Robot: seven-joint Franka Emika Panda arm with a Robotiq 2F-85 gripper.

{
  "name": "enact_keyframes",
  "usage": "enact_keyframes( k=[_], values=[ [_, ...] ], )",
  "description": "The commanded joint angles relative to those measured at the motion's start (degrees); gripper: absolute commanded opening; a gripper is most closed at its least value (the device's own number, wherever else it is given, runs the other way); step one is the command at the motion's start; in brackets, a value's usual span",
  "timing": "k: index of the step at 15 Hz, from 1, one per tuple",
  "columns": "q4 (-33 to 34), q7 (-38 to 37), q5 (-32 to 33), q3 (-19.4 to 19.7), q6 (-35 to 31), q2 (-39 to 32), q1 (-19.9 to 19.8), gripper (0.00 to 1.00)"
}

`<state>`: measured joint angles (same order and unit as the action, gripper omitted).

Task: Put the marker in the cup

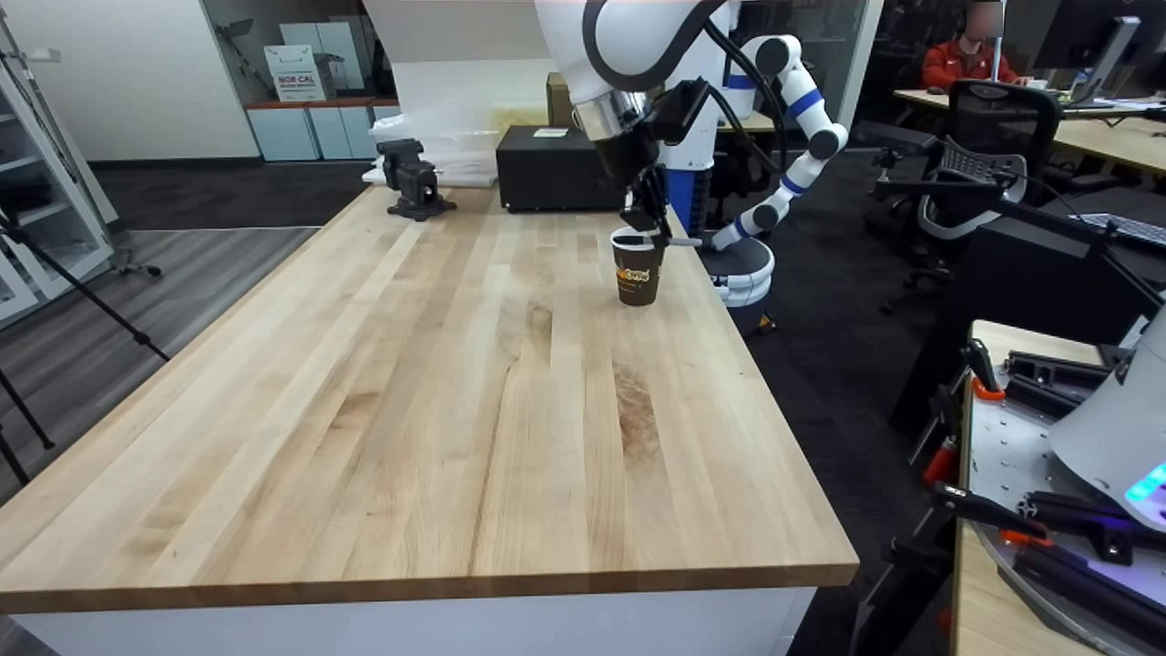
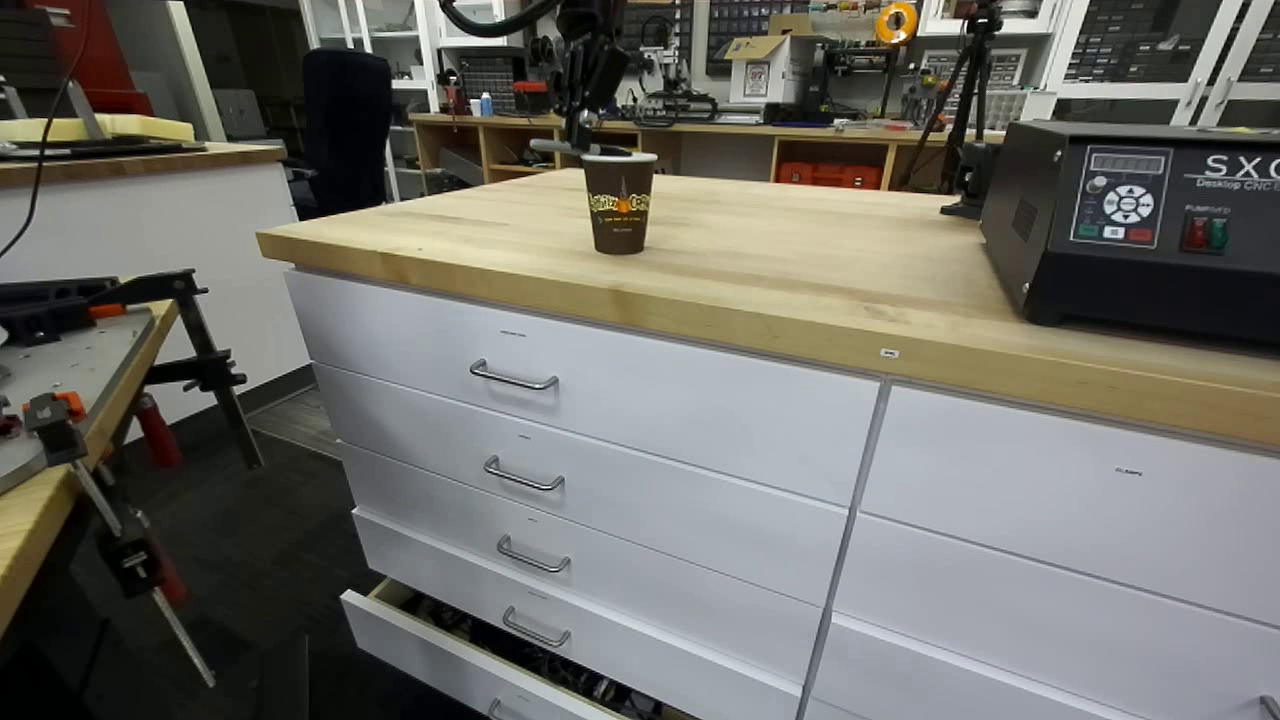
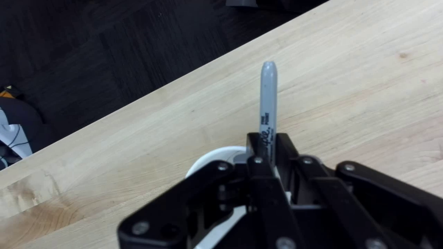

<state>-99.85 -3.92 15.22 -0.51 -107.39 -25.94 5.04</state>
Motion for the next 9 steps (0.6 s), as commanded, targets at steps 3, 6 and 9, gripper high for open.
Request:
enact_keyframes(
  k=[3,6,9],
  values=[
    [4.1,-0.6,-0.5,0.5,3.7,-1.3,0.2,0.06],
    [5.4,-0.4,-1.1,0.4,6.7,-1.4,0.0,0.06],
    [6.8,-0.3,-1.3,0.4,10.4,-1.6,0.0,0.06]
  ],
)
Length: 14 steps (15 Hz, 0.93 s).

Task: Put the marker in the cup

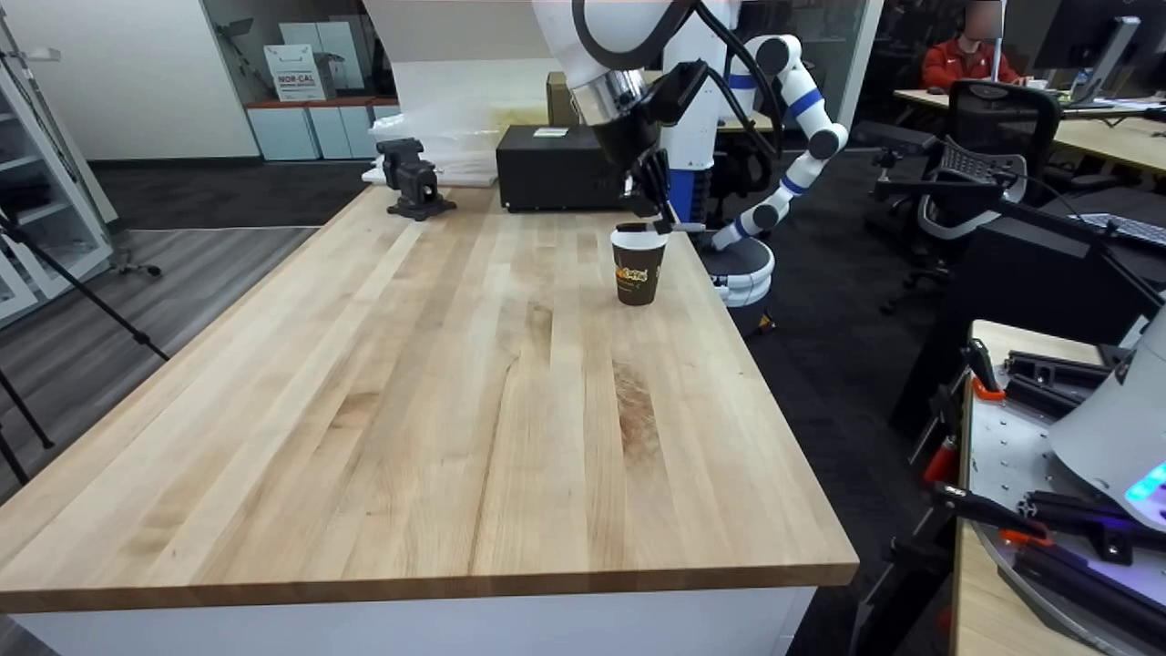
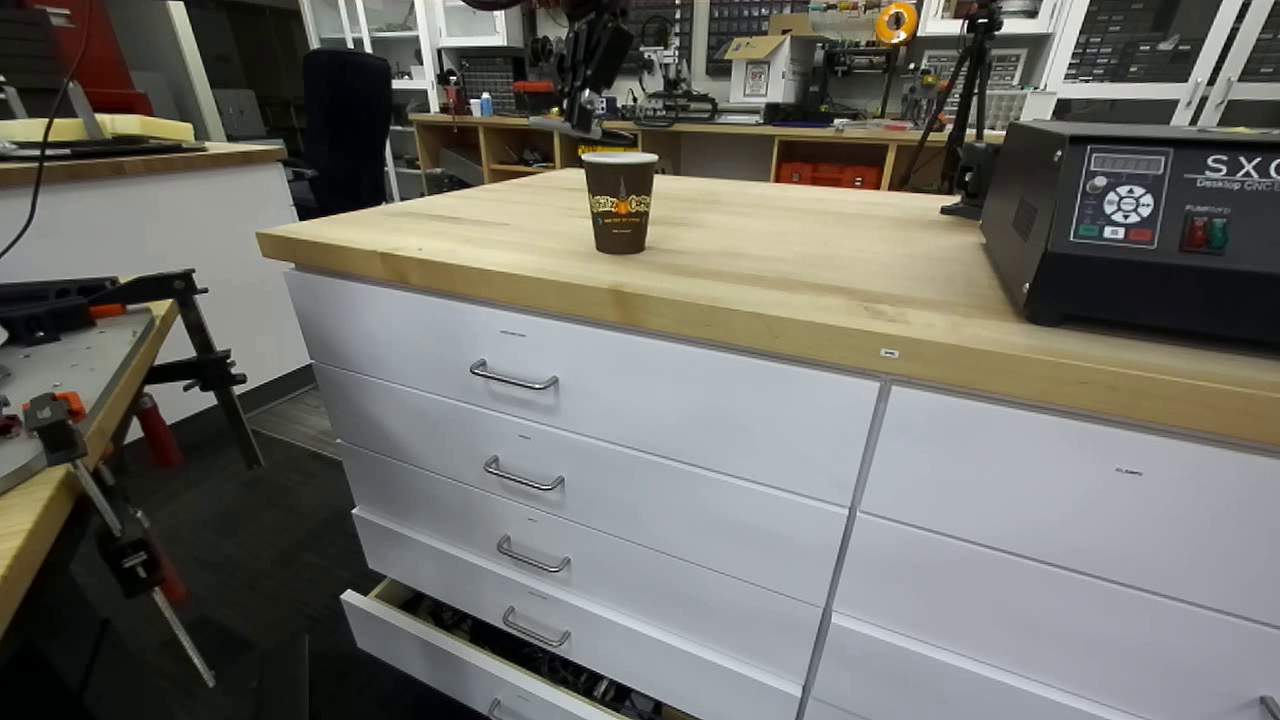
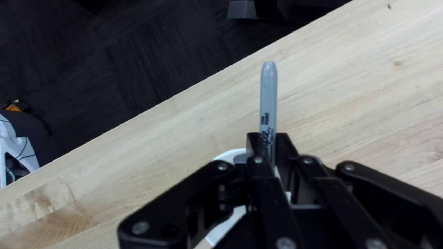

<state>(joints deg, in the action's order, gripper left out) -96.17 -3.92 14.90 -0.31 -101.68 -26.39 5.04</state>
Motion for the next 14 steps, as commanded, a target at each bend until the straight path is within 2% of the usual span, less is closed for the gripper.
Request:
enact_keyframes(
  k=[1,14],
  values=[
    [3.5,-0.2,-1.0,0.1,5.5,-1.2,-0.1,0.06],
    [9.5,0.3,-1.3,0.4,10.0,-6.8,-0.5,0.06]
  ],
)
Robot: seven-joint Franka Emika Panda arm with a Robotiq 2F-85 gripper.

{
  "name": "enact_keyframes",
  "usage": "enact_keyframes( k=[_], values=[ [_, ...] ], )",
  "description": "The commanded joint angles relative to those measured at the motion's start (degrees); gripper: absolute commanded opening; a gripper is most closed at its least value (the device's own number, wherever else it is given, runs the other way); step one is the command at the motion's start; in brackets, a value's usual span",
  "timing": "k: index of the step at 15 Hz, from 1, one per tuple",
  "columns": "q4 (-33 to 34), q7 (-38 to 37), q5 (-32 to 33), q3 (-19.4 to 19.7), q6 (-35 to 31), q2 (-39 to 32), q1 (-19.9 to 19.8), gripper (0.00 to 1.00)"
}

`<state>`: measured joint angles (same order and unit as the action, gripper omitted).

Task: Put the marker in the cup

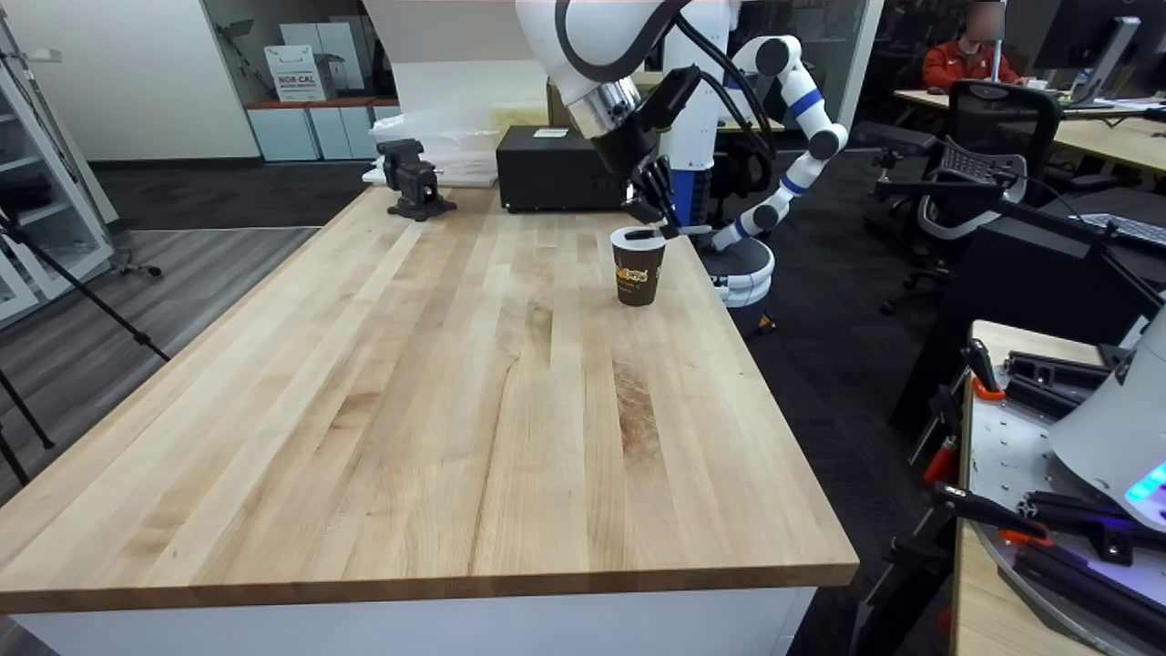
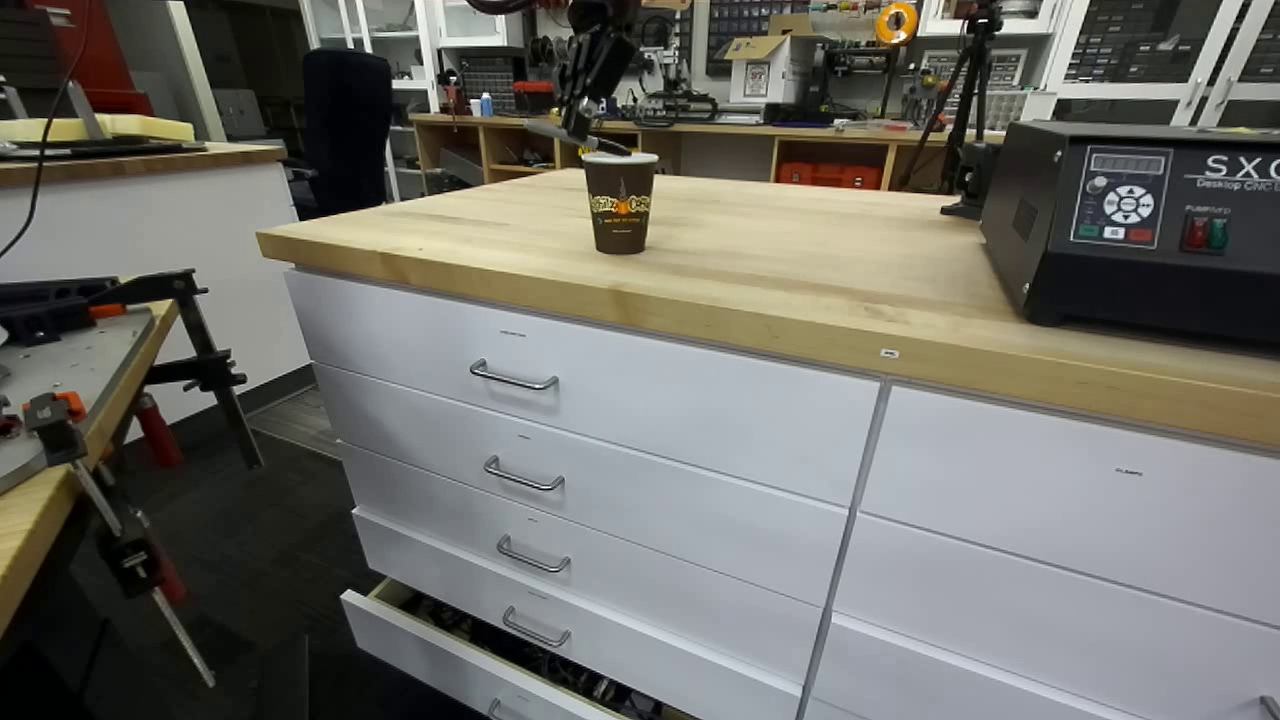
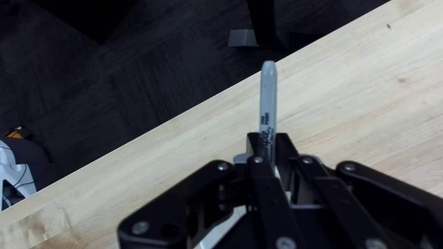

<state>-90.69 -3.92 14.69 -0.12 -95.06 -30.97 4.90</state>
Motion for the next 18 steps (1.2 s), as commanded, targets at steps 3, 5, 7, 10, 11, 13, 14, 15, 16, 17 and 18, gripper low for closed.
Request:
enact_keyframes(
  k=[3,5,7,10,11,13,14,15,16,17,18],
  values=[
    [5.3,-0.3,-0.8,0.6,3.2,-2.5,-0.2,0.38],
    [3.9,-1.1,-0.7,0.5,-0.9,-0.5,-0.2,0.45],
    [2.4,-1.5,-0.3,0.4,-4.9,1.9,0.1,0.58],
    [-1.4,-2.4,0.3,0.4,-14.3,6.1,0.5,0.77],
    [-2.1,-2.4,0.2,0.3,-16.3,6.9,0.6,0.84],
    [-4.4,-2.1,0.3,0.0,-19.7,9.0,0.8,0.97],
    [-5.8,-2.0,0.4,-0.1,-21.5,10.1,1.0,0.99],
    [0.1,-0.6,0.0,0.1,-17.5,5.6,0.7,0.85],
    [-1.0,-0.7,0.0,0.0,-18.7,6.6,0.8,0.91],
    [-1.8,-0.7,0.0,-0.1,-19.2,7.2,0.9,0.98],
    [-2.3,-0.7,0.0,-0.1,-19.4,7.6,0.9,0.99]
  ],
)
